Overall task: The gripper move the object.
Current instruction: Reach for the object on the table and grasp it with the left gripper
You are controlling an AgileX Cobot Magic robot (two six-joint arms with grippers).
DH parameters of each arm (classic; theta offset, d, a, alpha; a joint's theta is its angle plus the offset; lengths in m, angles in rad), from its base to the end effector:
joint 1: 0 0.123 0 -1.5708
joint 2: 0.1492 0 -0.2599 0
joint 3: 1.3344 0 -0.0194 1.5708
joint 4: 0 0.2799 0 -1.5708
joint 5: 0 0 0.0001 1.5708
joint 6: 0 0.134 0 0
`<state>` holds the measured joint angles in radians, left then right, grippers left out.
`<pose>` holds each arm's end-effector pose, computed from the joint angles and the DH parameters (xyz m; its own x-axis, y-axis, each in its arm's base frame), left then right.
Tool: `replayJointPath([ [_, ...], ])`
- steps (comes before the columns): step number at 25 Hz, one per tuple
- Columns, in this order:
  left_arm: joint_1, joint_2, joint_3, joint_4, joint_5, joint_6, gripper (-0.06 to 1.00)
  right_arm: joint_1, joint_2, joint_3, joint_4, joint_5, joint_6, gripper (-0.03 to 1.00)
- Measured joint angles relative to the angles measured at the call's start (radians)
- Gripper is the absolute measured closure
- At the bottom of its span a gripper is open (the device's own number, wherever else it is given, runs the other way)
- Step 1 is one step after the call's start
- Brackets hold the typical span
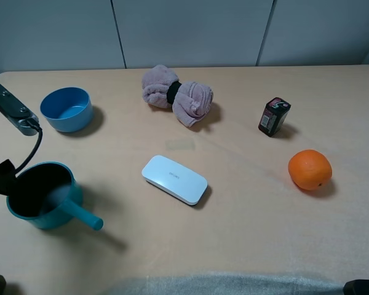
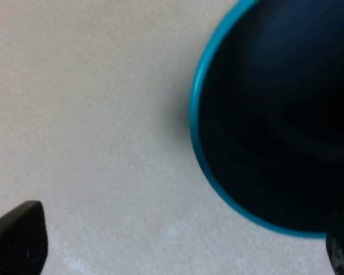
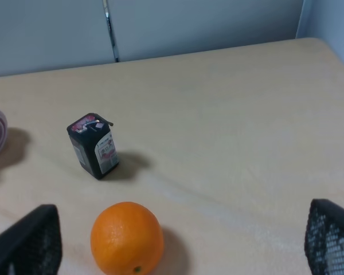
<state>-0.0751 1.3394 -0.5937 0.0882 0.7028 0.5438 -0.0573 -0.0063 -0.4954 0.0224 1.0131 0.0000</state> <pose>0.2398 -0.0104 0.0953 -0.7623 0.6319 -0.1399 0.6111 0.7740 0.1660 0.0868 -0.0024 0.2764 -0.4103 0.0354 -0.9113 0.0448 0.9988 0.0186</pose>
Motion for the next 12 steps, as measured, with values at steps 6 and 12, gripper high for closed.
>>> replayJointPath([
  [6, 0.0, 0.076, -0.005, 0.0, -0.037, -0.008, -0.04, 0.0, 0.0, 0.0, 0.0, 0.0, 0.0, 0.3],
  [12, 0.0, 0.17, -0.008, 0.0, -0.104, -0.01, -0.04, 0.0, 0.0, 0.0, 0.0, 0.0, 0.0, 0.3],
])
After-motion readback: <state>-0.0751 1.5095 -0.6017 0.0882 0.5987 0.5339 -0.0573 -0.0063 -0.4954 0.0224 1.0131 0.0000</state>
